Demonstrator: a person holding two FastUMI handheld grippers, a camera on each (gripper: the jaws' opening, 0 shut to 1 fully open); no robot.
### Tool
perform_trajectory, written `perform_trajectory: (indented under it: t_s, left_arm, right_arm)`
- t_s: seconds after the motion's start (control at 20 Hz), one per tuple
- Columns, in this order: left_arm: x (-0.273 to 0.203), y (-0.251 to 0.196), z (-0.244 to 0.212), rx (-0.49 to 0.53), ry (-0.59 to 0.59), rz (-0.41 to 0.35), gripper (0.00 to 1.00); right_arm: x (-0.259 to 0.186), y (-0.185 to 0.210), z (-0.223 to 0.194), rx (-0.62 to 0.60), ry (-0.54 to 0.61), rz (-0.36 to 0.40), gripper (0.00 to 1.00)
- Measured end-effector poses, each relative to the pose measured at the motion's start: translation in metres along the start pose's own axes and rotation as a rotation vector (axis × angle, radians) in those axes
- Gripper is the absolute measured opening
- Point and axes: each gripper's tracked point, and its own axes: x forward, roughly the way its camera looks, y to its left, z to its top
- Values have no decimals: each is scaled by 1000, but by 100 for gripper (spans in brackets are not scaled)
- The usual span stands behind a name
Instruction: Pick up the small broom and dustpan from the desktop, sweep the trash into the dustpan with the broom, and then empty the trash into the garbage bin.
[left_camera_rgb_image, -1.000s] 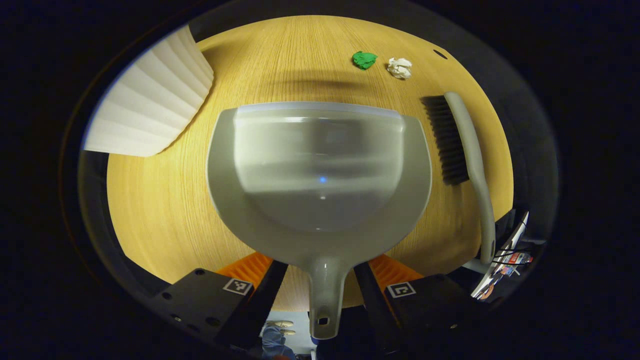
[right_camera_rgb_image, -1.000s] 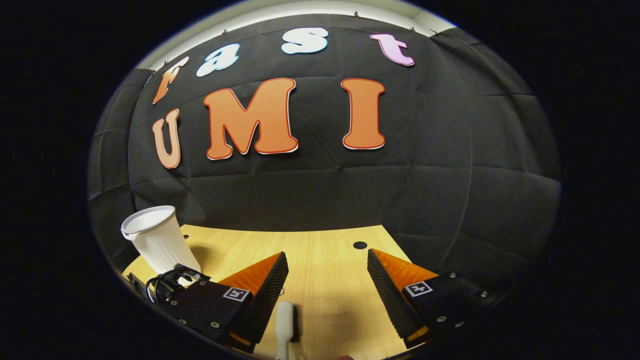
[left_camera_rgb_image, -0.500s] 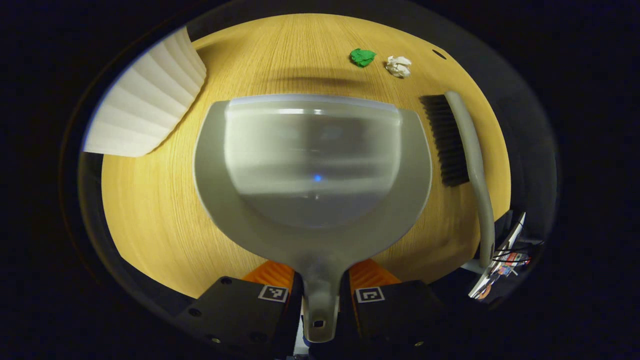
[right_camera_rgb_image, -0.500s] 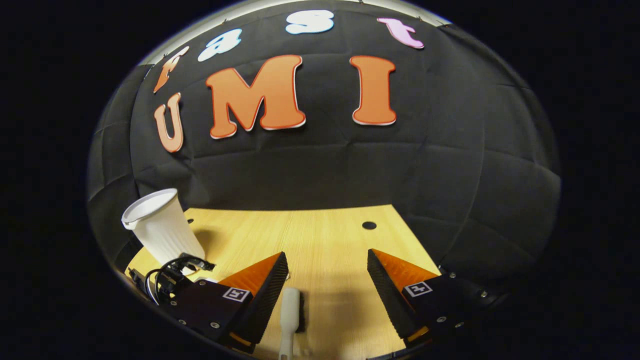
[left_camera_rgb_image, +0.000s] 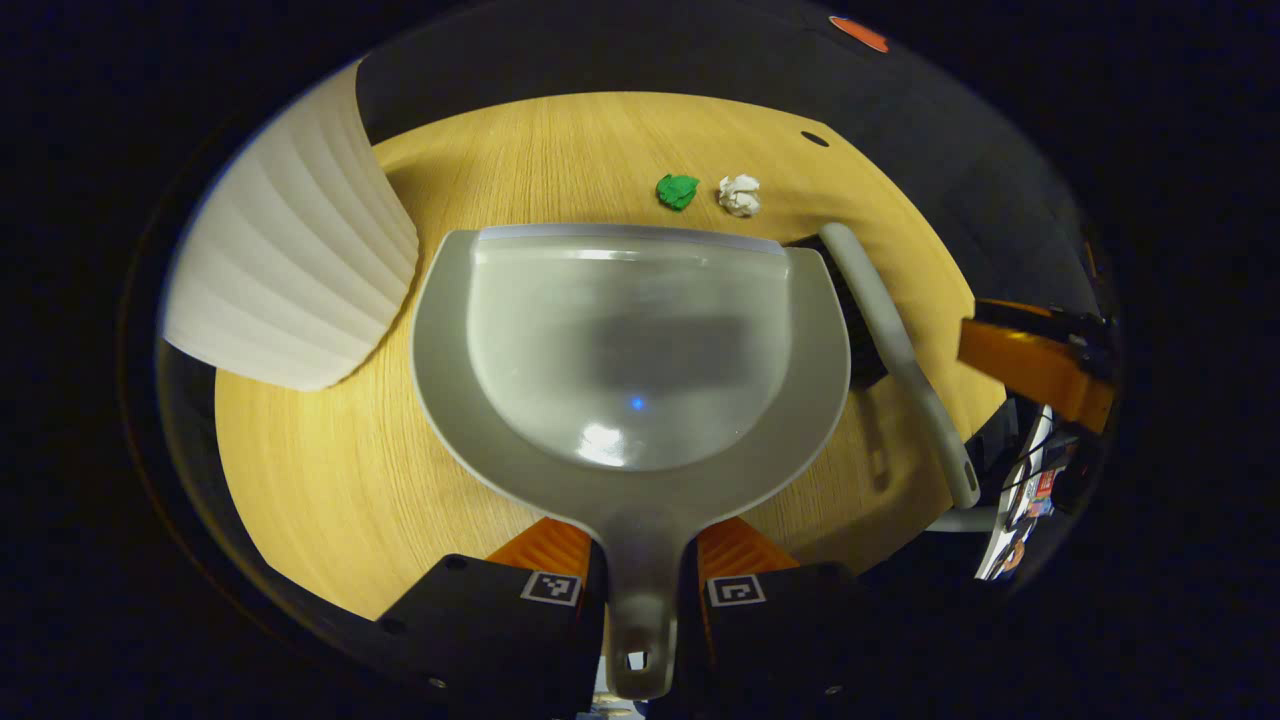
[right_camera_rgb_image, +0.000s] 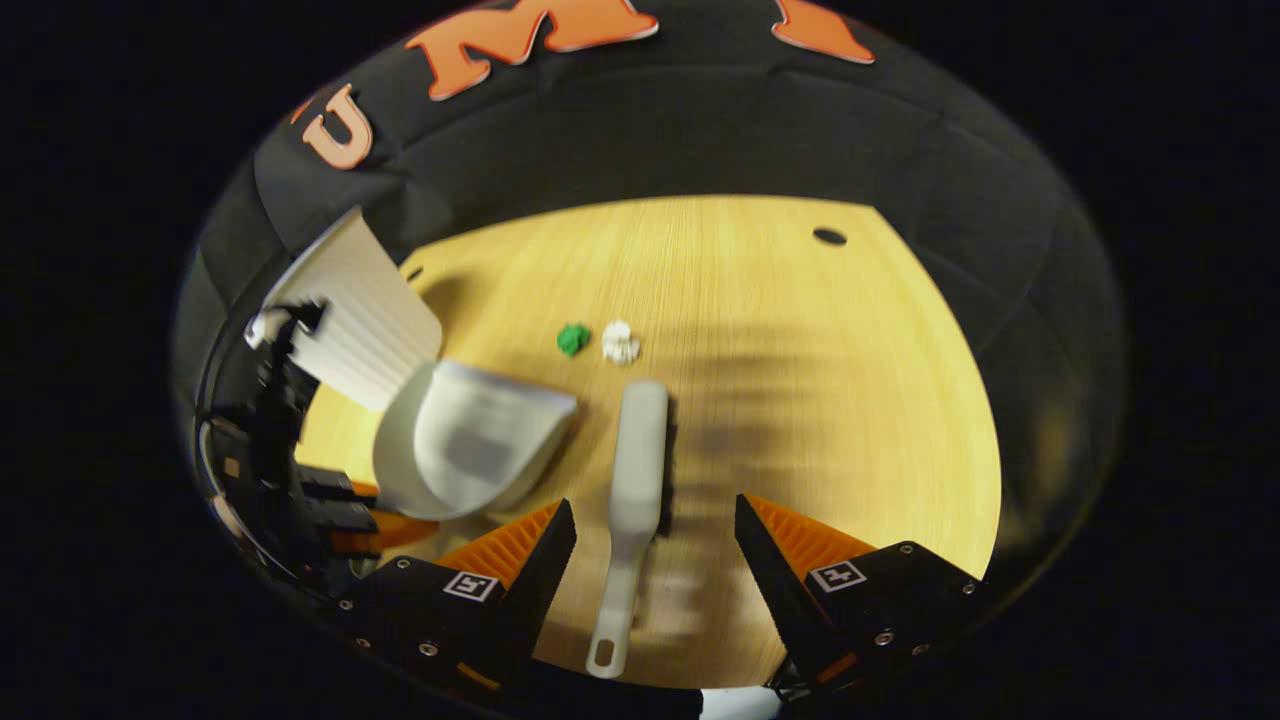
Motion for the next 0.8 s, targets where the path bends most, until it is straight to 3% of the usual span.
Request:
perform_trajectory:
  t_s: [0.2, 0.6, 0.65, 0.7, 0.75, 0.8]
  left_arm:
    - [-5, 7, 2, 25, -42, -5, 31]
    - [2, 10, -3, 12, -46, -33, 31]
    - [4, 10, -2, 11, -44, -35, 31]
    - [2, 10, -2, 12, -41, -33, 31]
    - [-1, 9, -1, 13, -41, -32, 31]
    - [-5, 8, -1, 13, -39, -34, 31]
  right_arm:
    - [35, 5, -39, -28, 190, -6, 97]
    - [68, 13, -75, -92, 386, -63, 96]
    - [71, 14, -76, -90, 391, -61, 100]
    - [71, 13, -77, -91, 403, -72, 72]
    - [73, 11, -78, -89, 410, -82, 74]
    - [73, 10, -81, -88, 418, -88, 58]
